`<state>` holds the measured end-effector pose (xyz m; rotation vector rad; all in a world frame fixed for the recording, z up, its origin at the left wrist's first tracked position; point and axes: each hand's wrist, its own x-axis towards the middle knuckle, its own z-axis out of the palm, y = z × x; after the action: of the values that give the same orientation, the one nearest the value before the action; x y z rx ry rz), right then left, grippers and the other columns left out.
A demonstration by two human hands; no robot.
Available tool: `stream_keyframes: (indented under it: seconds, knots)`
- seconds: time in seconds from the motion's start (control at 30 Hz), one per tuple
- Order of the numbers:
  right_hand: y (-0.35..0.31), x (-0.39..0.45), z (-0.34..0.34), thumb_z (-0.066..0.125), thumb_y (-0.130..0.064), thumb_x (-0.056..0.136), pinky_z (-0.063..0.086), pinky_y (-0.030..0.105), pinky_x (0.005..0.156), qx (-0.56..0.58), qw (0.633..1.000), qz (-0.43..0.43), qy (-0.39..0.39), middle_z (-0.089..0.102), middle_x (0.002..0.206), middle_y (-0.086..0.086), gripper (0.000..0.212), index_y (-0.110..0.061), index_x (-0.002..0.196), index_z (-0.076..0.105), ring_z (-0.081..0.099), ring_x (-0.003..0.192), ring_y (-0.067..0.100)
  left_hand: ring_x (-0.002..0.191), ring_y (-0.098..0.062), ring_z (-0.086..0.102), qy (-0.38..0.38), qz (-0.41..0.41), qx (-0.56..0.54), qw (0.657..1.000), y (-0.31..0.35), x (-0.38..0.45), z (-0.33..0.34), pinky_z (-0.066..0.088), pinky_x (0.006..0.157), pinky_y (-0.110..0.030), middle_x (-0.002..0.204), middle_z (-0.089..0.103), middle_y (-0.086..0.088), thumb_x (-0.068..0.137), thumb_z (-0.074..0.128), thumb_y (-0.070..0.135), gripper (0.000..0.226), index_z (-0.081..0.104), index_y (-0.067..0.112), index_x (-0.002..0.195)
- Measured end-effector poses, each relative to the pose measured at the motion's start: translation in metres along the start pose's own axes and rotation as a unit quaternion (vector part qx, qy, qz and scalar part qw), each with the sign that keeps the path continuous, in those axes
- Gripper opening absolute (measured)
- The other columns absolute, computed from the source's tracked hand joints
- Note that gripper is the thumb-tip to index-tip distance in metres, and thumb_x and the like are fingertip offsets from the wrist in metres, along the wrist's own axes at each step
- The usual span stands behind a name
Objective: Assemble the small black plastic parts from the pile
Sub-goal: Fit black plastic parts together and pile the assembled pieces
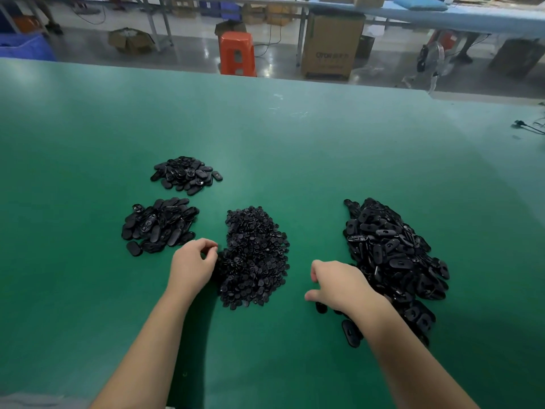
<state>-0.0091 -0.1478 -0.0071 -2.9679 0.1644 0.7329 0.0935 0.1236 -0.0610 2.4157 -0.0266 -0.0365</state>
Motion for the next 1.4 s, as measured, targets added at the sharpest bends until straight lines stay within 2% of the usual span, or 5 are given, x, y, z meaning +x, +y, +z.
stream_keyframes:
  seconds: [0.23,0.4,0.83,1.1,1.4]
  knots:
    - [-0.008,0.002,0.001,0.061,-0.037,0.097,0.049,0.035,0.079,0.058,0.998,-0.007,0.034,0.062,0.108,0.0,0.027,-0.019,0.114,0.051,0.06,0.094,0.022,0.054,-0.011,0.054,-0.023,-0.05,0.007,0.998,-0.004,0.007,-0.009,0.04,0.052,-0.023,0.079,0.069,0.009,0.095,0.057,0.011,0.024,0.075,0.022,0.106]
    - [-0.005,-0.001,-0.001,0.069,-0.046,0.091,0.047,0.035,0.07,0.037,0.999,0.023,-0.017,0.06,0.104,0.002,0.045,-0.017,0.115,0.045,0.061,0.088,0.023,0.076,-0.004,0.057,-0.043,-0.041,0.014,0.998,-0.006,0.007,-0.011,0.046,0.074,-0.026,0.093,0.069,0.006,0.092,0.069,0.011,0.023,0.076,0.021,0.111]
    - [-0.011,0.007,-0.002,0.049,-0.007,0.09,0.044,0.032,0.069,0.063,0.997,0.019,0.025,0.064,0.116,0.004,0.039,-0.019,0.127,0.052,0.058,0.092,0.024,0.072,0.007,0.057,-0.049,-0.019,0.018,0.998,-0.003,0.006,-0.015,0.036,0.06,-0.007,0.076,0.066,0.018,0.089,0.076,0.023,0.01,0.081,0.026,0.097]
    - [-0.009,0.009,-0.007,0.047,-0.006,0.099,0.052,0.039,0.094,0.142,0.988,0.006,0.067,0.053,0.14,0.004,0.047,-0.024,0.141,0.054,0.06,0.115,0.027,0.069,0.002,0.058,-0.069,-0.017,0.038,0.997,0.0,0.008,-0.015,0.037,0.055,-0.014,0.073,0.068,0.016,0.088,0.078,0.024,0.007,0.076,0.028,0.083]
    - [-0.013,0.011,-0.009,0.052,-0.011,0.103,0.056,0.04,0.091,0.275,0.954,0.021,0.121,0.051,0.128,0.005,0.03,-0.017,0.128,0.066,0.067,0.101,0.024,0.077,-0.005,0.06,-0.135,-0.04,0.08,0.987,0.008,0.024,-0.02,0.042,0.06,-0.023,0.082,0.068,0.008,0.087,0.078,0.024,0.011,0.071,0.025,0.078]
